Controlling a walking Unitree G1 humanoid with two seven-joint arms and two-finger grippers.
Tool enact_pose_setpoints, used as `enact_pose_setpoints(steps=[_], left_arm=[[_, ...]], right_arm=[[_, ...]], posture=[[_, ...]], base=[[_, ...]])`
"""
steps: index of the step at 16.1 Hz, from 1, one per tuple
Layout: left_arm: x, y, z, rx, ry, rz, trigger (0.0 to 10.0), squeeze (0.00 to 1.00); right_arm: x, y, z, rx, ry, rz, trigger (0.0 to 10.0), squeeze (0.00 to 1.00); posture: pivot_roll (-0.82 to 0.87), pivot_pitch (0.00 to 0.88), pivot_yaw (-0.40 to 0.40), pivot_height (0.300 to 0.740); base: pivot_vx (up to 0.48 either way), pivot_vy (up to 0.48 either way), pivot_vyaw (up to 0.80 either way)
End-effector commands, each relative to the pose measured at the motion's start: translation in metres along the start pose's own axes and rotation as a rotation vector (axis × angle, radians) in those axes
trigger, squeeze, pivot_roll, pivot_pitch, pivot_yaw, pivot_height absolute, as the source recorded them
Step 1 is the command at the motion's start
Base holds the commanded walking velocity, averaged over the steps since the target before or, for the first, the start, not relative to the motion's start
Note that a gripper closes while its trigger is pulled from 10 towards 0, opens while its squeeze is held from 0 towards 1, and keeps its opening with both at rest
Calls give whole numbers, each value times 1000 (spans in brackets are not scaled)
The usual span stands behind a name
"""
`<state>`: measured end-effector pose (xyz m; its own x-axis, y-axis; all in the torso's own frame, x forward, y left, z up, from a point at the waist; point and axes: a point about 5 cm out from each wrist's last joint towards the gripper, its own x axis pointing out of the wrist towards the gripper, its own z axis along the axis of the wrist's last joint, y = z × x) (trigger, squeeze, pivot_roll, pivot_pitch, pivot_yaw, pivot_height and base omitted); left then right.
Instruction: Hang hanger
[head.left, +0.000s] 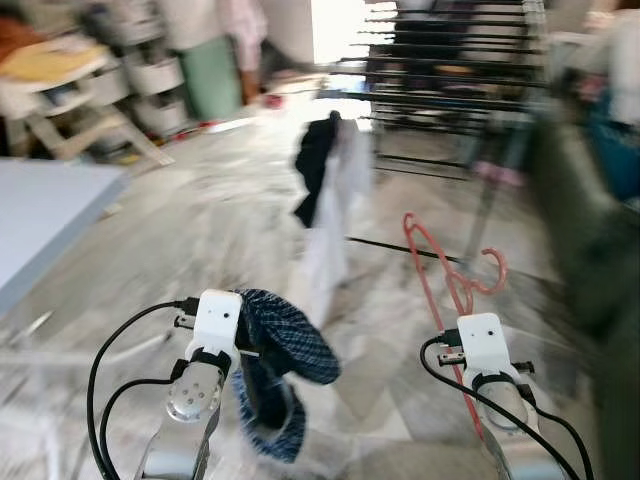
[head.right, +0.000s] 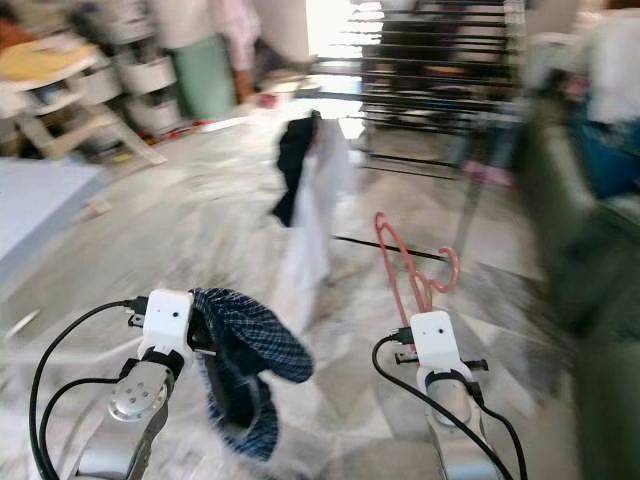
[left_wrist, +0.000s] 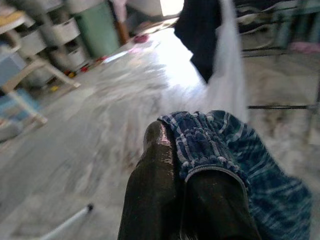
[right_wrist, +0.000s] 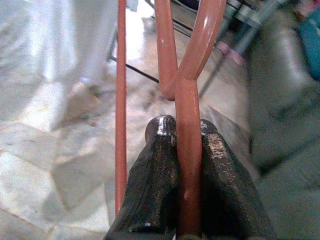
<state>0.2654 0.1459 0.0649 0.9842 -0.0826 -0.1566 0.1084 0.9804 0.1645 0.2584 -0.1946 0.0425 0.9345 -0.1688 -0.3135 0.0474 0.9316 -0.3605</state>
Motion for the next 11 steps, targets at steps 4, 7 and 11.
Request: enact_pose_setpoints(steps=[4, 7, 11], left_arm=[[2, 0, -1, -10, 2, -11, 10000, 0], [2, -1, -2, -10, 2, -13, 10000, 0], [2, 2, -4, -4, 10, 28, 10000, 0]], right_arm=[[2, 6, 11, 7, -44, 21, 10000, 0], [3, 8, 11, 0, -50, 35, 10000, 0], [3, 15, 15, 4, -77, 90, 10000, 0]], posture=[[-92, 21, 59, 740], [-89, 19, 57, 740], [-84, 16, 52, 740]], base=[[0, -384, 800], [0, -381, 558], [0, -61, 0]])
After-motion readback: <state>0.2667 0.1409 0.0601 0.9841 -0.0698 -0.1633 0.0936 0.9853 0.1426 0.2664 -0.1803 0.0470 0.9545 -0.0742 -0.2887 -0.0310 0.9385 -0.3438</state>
